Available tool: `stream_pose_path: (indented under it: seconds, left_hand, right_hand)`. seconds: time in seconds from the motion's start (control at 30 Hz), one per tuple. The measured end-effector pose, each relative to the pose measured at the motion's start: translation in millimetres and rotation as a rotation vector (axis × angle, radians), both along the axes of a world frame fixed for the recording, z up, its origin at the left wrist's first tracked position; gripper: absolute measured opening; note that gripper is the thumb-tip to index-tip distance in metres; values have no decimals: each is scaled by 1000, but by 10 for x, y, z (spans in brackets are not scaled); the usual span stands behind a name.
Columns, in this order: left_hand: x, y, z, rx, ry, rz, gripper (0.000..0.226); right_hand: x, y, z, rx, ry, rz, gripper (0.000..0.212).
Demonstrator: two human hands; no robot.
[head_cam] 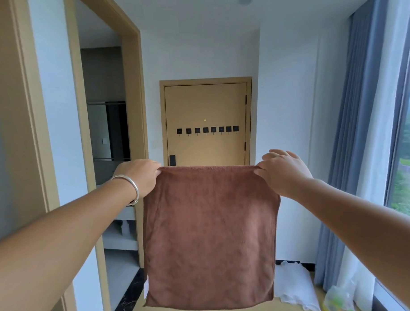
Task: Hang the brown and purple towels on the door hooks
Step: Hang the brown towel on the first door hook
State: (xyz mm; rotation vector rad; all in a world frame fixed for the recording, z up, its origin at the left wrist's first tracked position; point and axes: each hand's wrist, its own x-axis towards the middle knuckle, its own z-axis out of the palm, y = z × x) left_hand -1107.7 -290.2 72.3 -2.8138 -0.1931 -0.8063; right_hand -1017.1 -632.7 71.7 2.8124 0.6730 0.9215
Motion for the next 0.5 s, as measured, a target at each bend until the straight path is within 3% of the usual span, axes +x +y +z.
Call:
stream_pose_path:
  seconds: [0.5]
  left_hand:
    - [1550, 605, 78, 12, -3, 40, 35]
  right_hand:
    - [1784, 626, 34, 81, -85, 104, 38]
